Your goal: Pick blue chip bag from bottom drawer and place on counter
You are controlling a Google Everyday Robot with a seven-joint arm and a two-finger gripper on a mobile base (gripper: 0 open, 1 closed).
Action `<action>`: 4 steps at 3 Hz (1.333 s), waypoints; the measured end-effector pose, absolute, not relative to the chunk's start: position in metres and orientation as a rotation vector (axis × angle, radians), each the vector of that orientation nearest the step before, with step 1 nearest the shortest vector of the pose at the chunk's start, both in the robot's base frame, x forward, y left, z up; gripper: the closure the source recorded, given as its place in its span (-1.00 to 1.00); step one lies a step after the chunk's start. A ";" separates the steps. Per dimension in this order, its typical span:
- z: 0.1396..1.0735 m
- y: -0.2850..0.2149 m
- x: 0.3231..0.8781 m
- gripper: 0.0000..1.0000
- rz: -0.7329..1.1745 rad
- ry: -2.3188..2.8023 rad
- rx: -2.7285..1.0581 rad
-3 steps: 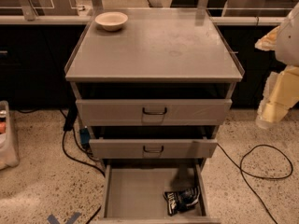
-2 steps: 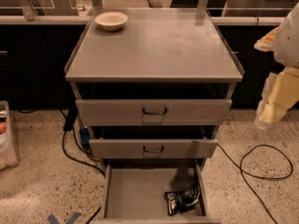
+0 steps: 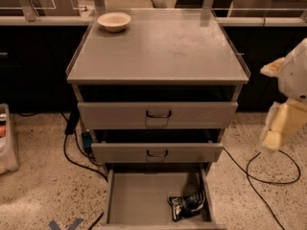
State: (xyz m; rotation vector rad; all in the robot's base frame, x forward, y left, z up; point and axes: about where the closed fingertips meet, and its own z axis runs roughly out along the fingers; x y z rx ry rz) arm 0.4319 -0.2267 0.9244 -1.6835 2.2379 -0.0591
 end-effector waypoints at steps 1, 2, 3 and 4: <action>0.891 -0.234 0.424 -1.00 -0.051 2.245 -1.685; 0.849 -0.241 0.416 -1.00 -0.028 2.269 -1.666; 0.842 -0.239 0.416 -1.00 -0.039 2.267 -1.661; 0.805 -0.236 0.420 -1.00 -0.009 2.266 -1.648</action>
Offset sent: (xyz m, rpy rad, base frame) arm -0.0211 -0.0243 -0.1140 0.0310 0.0580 -0.0341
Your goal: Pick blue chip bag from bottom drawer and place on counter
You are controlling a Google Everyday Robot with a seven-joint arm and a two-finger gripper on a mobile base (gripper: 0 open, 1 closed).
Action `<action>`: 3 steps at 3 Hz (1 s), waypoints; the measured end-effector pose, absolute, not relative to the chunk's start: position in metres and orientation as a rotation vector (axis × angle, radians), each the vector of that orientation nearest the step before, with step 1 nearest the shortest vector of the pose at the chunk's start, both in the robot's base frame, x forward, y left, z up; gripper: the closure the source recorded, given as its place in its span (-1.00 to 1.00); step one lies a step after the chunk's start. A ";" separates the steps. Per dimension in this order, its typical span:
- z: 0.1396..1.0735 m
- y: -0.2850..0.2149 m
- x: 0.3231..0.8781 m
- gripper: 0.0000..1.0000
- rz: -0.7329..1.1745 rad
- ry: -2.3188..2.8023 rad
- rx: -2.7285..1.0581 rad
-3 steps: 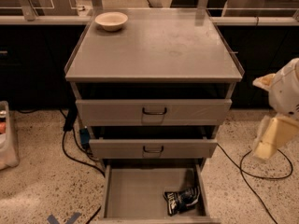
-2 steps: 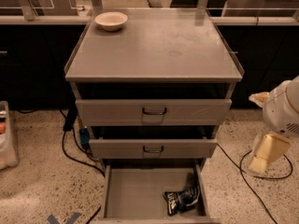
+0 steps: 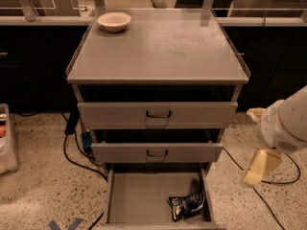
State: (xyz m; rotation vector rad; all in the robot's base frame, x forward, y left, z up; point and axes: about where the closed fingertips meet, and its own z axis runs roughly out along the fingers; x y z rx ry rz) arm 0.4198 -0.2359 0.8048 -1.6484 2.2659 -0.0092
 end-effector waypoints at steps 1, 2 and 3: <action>0.760 -0.227 0.422 -1.00 0.050 2.261 -1.630; 0.717 -0.217 0.418 -1.00 0.110 2.269 -1.635; 0.681 -0.210 0.415 -1.00 0.186 2.289 -1.602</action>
Offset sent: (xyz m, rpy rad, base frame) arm -0.0058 0.0299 -0.1439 0.1090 0.0948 0.0117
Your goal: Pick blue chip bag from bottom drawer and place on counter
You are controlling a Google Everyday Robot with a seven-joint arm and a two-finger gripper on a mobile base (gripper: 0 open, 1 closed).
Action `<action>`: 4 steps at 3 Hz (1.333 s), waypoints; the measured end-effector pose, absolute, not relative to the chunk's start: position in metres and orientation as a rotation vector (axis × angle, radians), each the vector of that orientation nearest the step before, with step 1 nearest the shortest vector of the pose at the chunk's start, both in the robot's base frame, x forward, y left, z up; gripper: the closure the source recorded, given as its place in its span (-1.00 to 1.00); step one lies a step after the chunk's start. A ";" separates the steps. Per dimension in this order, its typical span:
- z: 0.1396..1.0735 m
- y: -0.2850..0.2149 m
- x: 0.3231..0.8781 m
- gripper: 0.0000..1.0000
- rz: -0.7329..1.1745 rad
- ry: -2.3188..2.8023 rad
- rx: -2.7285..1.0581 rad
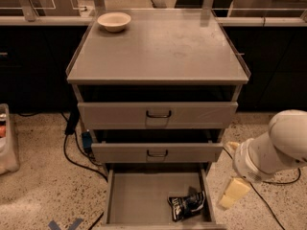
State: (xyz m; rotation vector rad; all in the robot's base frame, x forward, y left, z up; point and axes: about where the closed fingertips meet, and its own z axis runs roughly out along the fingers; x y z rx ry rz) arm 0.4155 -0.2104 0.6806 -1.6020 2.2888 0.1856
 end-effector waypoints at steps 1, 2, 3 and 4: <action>0.657 -0.205 0.410 -1.00 0.255 2.303 -1.609; 0.657 -0.204 0.410 -1.00 0.255 2.303 -1.609; 0.650 -0.195 0.411 -1.00 0.231 2.275 -1.651; 0.611 -0.182 0.419 -1.00 0.246 2.244 -1.691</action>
Offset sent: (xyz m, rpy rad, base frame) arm -0.0047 0.0054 -0.0211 0.0251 0.0394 0.0065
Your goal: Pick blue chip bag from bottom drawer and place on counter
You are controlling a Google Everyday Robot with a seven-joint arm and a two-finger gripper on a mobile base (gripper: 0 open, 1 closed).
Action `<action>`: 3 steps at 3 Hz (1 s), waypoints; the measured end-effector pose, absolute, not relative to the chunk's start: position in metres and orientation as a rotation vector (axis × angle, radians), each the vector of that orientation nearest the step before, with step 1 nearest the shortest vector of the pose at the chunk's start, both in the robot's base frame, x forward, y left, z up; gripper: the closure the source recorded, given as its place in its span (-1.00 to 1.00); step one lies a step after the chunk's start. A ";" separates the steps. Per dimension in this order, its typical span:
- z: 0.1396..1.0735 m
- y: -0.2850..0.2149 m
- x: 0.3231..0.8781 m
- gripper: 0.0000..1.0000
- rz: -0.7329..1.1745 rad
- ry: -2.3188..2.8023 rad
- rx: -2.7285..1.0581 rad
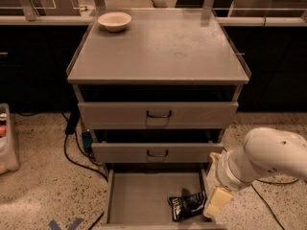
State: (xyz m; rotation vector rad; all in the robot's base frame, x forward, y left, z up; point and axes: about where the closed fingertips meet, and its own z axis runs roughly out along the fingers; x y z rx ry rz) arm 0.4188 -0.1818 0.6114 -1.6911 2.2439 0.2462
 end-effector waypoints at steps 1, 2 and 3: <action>0.551 -0.169 0.430 -1.00 0.234 2.239 -1.716; 0.512 -0.165 0.436 -1.00 0.195 2.245 -1.730; 0.473 -0.164 0.446 -1.00 0.181 2.265 -1.741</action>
Offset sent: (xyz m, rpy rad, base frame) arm 0.0255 0.0192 -0.1425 -0.0750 -0.0220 0.0147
